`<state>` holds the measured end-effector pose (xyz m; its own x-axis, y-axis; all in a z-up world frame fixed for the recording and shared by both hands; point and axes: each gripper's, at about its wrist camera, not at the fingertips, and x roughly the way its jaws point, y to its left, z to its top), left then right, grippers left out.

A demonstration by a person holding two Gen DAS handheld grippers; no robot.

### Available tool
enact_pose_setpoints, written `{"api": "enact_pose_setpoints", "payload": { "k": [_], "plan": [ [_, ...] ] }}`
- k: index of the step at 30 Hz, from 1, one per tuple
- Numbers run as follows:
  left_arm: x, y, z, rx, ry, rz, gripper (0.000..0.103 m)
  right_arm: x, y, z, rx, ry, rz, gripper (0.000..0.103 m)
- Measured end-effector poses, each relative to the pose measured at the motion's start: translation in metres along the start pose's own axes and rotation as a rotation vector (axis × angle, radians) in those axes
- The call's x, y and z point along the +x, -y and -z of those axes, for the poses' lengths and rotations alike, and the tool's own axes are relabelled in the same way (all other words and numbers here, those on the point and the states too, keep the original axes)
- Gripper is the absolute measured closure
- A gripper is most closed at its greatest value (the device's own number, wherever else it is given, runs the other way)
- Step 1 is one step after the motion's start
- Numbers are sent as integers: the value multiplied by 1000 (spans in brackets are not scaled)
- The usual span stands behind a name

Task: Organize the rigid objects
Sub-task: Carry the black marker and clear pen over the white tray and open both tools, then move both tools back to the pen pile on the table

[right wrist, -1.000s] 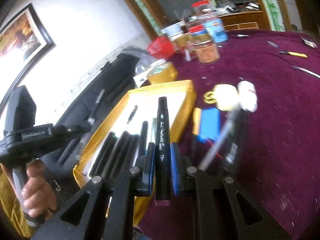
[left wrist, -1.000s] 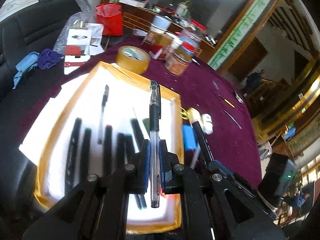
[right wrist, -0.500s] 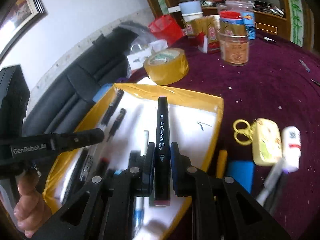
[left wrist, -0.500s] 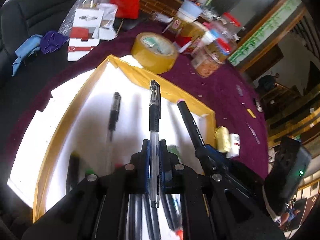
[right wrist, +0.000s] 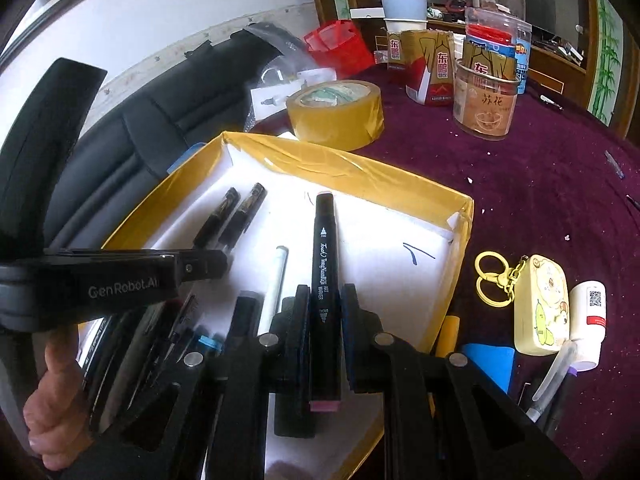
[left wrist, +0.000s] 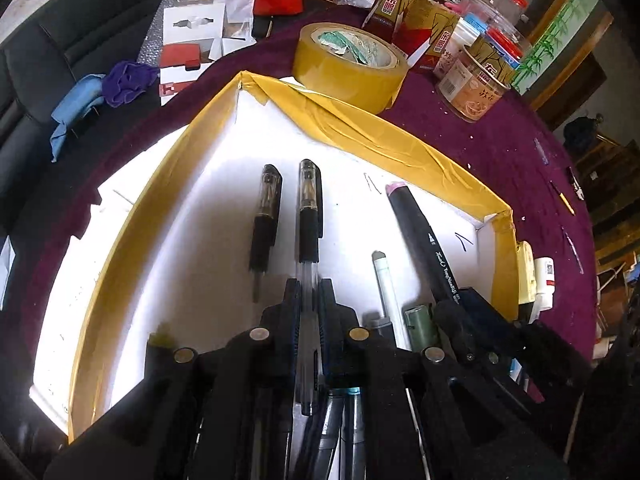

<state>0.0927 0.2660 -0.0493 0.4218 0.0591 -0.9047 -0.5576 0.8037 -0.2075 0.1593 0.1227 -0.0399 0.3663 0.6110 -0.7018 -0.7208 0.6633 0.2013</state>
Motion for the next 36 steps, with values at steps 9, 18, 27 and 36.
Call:
{"api": "enact_pose_setpoints", "payload": {
  "k": [9, 18, 27, 36],
  "plan": [
    [-18, -12, 11, -70, 14, 79, 87, -10, 4, 2, 31, 38, -134, 74],
    [-98, 14, 72, -22, 186, 93, 53, -89, 20, 16, 84, 188, -300, 69],
    [-113, 106, 124, 198, 185, 196, 53, -135, 87, 72, 157, 142, -169, 63],
    [-103, 137, 132, 227, 144, 192, 53, -126, 150, 64, 192, 79, -96, 63]
  ]
}}
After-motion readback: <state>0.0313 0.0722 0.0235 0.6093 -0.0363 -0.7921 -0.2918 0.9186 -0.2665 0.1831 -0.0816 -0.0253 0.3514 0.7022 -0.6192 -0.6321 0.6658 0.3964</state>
